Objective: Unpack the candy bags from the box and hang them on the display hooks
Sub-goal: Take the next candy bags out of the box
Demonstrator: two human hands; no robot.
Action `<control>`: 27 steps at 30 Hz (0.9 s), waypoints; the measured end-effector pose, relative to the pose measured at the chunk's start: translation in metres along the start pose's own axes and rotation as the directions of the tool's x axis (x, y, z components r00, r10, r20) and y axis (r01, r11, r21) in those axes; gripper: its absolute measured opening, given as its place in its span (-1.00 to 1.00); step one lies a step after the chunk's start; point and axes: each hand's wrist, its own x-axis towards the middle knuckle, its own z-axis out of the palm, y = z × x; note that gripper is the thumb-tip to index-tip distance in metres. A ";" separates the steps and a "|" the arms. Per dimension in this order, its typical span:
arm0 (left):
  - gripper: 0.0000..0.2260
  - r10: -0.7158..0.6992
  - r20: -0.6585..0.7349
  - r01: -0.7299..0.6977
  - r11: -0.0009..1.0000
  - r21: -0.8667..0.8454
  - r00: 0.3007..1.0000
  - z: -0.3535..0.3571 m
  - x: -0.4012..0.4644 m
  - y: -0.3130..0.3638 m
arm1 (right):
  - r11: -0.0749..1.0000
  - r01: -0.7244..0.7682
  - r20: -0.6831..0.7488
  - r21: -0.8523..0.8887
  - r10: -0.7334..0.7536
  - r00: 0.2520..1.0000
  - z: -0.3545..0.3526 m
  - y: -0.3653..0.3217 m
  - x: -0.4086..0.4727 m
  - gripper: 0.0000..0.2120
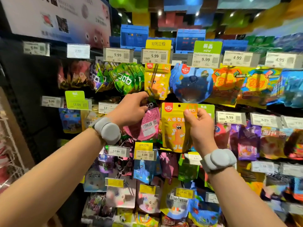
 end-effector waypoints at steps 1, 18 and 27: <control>-0.85 0.009 -0.012 -0.009 1.000 0.017 1.000 -0.004 0.004 0.001 | 1.000 0.008 0.004 -0.002 -0.008 1.000 0.002 -0.003 0.003 -0.89; -0.51 0.153 -0.166 -0.074 0.912 0.402 0.974 -0.078 0.073 -0.002 | 0.997 0.061 -0.053 -0.036 -0.063 0.997 0.041 -0.048 0.057 -0.89; -0.40 0.285 -0.178 -0.106 0.755 0.647 0.942 -0.084 0.091 0.007 | 0.996 0.070 -0.058 -0.063 -0.074 0.996 0.058 -0.053 0.077 -0.82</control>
